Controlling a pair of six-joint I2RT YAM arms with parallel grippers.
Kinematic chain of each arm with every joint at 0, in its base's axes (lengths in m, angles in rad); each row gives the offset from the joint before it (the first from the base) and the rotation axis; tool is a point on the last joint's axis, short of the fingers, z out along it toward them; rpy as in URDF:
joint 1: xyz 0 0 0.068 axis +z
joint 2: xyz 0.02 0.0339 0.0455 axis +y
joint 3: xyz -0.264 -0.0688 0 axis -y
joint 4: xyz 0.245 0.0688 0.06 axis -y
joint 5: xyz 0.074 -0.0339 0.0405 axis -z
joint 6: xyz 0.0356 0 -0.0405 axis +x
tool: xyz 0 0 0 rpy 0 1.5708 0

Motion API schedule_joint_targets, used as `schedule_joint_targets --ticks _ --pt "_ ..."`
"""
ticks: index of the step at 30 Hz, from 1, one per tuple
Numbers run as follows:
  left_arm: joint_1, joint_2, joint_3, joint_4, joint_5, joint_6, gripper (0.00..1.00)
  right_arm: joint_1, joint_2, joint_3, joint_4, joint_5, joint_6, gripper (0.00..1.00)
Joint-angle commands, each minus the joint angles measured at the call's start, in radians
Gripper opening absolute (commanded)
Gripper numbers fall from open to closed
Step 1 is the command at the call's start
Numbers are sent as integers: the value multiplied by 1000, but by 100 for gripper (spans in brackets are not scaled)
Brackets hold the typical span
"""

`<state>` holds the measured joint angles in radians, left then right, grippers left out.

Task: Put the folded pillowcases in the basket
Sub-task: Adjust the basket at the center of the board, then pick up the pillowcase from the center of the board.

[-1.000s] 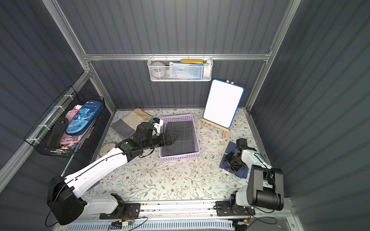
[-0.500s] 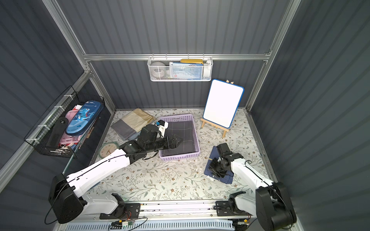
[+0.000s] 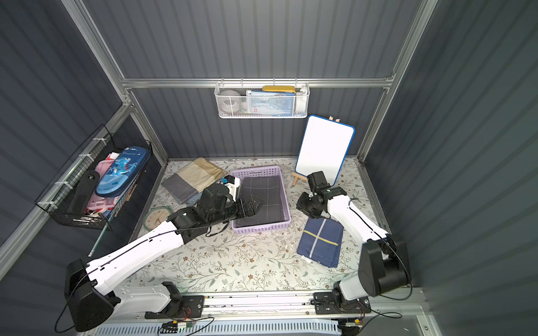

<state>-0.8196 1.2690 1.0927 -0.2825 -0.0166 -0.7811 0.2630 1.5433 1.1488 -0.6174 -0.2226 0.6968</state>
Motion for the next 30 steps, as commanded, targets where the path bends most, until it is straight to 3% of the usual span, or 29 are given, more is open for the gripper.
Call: schedule_joint_targets --ticks 1,10,20,24,30 --pt "-1 -22 5 -66 -24 -21 99 7 81 77 48 -66 -66 44" --pt "0 3 25 -96 -44 -6 99 99 306 119 227 -246 -23 42" --pt "0 13 49 -125 -60 7 99 254 365 189 262 -204 47 41" --pt "0 1 39 -117 -51 0 99 253 309 167 183 -135 19 45" --pt "-6 76 50 -73 22 17 100 169 78 61 37 -60 -33 56"
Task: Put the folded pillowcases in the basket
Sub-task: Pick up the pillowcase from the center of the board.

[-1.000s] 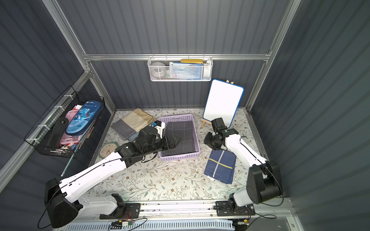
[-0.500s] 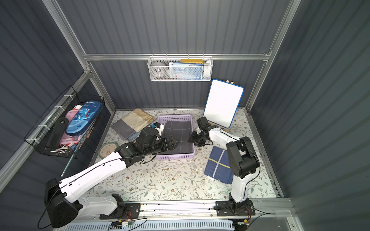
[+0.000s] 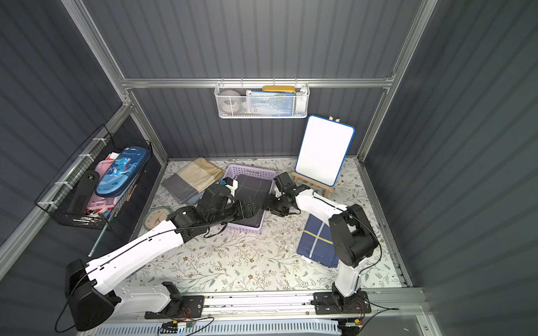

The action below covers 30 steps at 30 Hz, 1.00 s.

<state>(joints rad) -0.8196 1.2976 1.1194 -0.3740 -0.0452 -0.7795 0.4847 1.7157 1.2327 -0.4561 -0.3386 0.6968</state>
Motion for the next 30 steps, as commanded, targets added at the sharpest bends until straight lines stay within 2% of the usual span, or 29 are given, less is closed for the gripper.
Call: schedule_joint_targets --ticks 1,6,7,11,13,17,22,27,30 --pt "-20 61 21 45 68 2 99 -96 -143 -42 -167 52 -45 56" --pt "-145 200 99 85 42 4 99 -371 -369 -230 -243 79 -94 56" --pt "-171 242 125 91 38 5 99 -417 -403 -253 -270 141 -114 55" --pt "-267 399 175 159 60 -19 99 -555 -471 -300 -352 227 -180 55" --pt "-295 473 179 186 69 -40 100 -606 -473 -319 -359 240 -199 55" --pt "-312 572 156 276 113 -86 99 -636 -443 -337 -343 298 -165 55" --pt "-317 665 180 325 136 -92 100 -705 -332 -340 -313 348 -166 54" --pt "-317 721 226 285 105 -89 100 -806 -262 -309 -289 329 -186 52" --pt "-317 726 230 271 105 -76 99 -818 -226 -302 -266 298 -192 51"
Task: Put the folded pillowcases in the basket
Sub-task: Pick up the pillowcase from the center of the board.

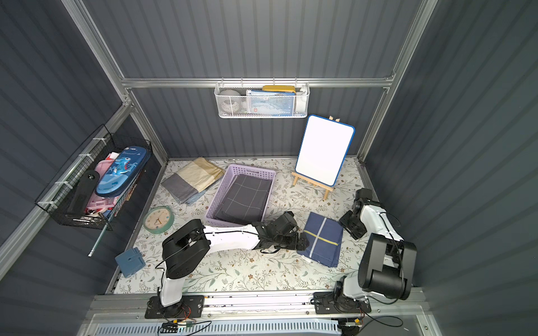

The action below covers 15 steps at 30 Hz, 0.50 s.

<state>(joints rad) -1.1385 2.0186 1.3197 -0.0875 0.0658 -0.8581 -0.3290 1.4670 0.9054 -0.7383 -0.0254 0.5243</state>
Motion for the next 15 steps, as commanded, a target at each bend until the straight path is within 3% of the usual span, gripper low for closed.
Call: schedule_joint_targets --ticks 1,10,15 --pt "2 4 26 -13 0 7 98 -4 36 26 18 -30 -18 51" --pt "2 54 17 39 134 31 85 -4 89 -42 128 -81 2 46" --pt "2 85 7 51 172 17 80 -2 175 -9 147 -150 -16 31"
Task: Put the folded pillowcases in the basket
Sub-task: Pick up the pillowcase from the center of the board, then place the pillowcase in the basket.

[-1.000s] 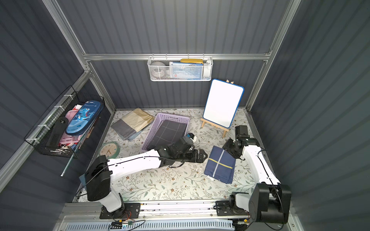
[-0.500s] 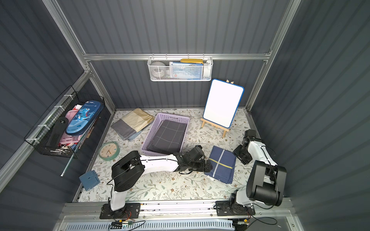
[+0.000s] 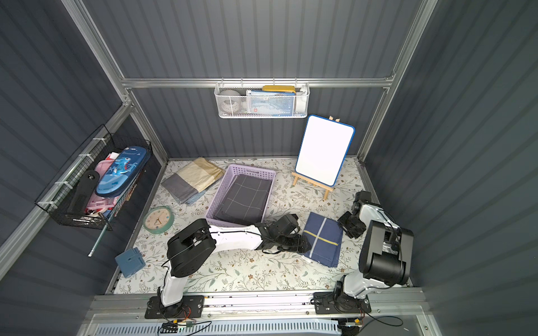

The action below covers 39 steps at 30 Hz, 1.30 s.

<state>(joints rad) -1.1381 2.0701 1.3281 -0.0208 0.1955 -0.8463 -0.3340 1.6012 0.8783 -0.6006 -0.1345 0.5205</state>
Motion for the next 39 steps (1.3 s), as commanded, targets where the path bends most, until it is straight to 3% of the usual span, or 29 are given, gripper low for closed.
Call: schedule_joint_targets --ticks 1,8,14,20,30,39 --pt "2 32 -4 -20 41 6 80 3 50 18 13 -41 -13 30" --pt "1 28 -4 -32 25 4 76 25 69 -1 27 -39 -19 23" --pt "2 28 3 -48 0 -9 45 54 37 -15 25 -23 -24 13" --pt "2 -3 4 -73 -46 -2 35 93 -62 -77 53 30 -6 0" --pt "1 -72 58 -118 -129 -1 13 207 -214 -112 50 89 32 0" --pt "2 -203 132 -248 -205 30 4 292 -367 -42 -41 99 50 0"
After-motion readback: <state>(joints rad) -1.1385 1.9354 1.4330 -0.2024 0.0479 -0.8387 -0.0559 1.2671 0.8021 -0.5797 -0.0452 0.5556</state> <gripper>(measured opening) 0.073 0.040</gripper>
